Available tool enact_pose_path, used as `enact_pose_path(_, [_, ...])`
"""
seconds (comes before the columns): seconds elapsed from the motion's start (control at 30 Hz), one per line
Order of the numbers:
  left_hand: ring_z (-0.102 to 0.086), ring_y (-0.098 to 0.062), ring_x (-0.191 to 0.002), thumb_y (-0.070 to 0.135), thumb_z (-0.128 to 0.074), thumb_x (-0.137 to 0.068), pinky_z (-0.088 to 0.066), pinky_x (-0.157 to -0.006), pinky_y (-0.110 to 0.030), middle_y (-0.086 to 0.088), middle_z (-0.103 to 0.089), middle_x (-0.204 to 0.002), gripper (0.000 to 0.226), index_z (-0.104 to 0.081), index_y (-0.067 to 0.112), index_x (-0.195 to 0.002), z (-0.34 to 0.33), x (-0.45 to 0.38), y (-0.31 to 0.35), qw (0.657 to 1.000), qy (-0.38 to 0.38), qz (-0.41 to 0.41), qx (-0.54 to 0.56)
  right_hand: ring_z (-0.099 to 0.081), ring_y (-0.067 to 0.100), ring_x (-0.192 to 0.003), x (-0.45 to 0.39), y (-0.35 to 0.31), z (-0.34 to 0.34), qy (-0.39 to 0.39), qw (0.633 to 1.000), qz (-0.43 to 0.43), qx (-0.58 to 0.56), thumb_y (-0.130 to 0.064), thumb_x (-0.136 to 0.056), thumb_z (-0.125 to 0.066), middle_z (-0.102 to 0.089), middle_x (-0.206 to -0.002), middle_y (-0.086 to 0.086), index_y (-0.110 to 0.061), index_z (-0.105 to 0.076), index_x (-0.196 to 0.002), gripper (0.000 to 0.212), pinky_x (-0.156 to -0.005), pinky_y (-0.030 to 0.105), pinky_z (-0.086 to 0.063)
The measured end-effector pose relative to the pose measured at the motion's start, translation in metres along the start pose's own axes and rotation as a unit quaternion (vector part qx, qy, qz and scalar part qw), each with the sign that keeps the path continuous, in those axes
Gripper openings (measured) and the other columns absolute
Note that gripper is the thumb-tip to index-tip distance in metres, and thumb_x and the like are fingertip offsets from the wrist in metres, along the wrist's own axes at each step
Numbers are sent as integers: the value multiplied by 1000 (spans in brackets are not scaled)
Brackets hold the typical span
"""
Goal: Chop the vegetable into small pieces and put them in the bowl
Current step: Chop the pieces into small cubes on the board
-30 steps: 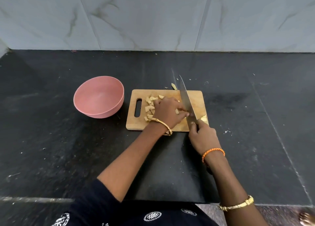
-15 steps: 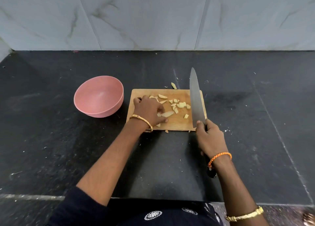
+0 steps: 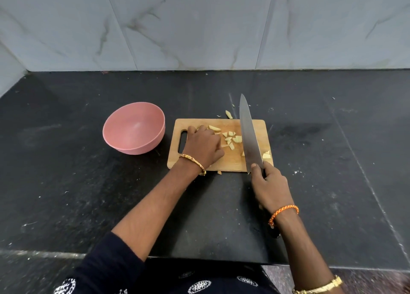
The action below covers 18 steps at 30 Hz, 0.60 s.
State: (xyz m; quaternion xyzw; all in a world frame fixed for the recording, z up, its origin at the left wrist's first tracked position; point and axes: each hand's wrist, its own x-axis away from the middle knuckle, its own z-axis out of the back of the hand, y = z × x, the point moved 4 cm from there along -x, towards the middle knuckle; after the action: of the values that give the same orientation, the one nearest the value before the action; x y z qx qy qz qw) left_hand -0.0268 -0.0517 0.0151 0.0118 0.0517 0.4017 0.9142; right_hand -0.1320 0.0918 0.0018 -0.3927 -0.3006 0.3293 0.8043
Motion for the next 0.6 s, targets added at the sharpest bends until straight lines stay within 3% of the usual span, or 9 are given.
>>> enact_pose_path(0.2, [-49,-16,-96,33,-52,-90,-11,-73,-30,9,-65,-101,20,-70,25,-96,17,-23,-38,991,117,-7,57,-47,21,-56,4,4,3,1,1000,-18,-3,-31,-96,-41,-51,-67,8,-2,-54,-82,35,-57,41,-50])
enact_pose_path(0.4, [-51,-14,-107,29,-53,-92,-23,-87,-36,8,-64,-114,20,-70,24,-101,-1,-44,-45,997,29,-45,60,-48,21,-54,6,4,7,-6,1000,-22,0,-30,-96,-42,-51,-65,6,-5,-55,-81,32,-54,40,-49])
enact_pose_path(0.53, [-60,-18,-103,27,-57,-90,-36,-96,-36,0,-67,-112,23,-67,17,-109,0,-51,-42,996,-30,-59,65,-48,21,-54,6,5,10,4,1000,-22,-8,-29,-96,-43,-50,-64,5,-12,-51,-72,31,-54,39,-49])
enact_pose_path(0.6, [-61,-21,-98,22,-59,-90,-45,-92,-34,-5,-68,-108,22,-68,12,-107,4,-57,-40,994,-55,-63,75,-50,22,-57,6,4,10,3,1000,-18,-8,-29,-97,-43,-52,-65,5,-13,-54,-74,30,-57,41,-51])
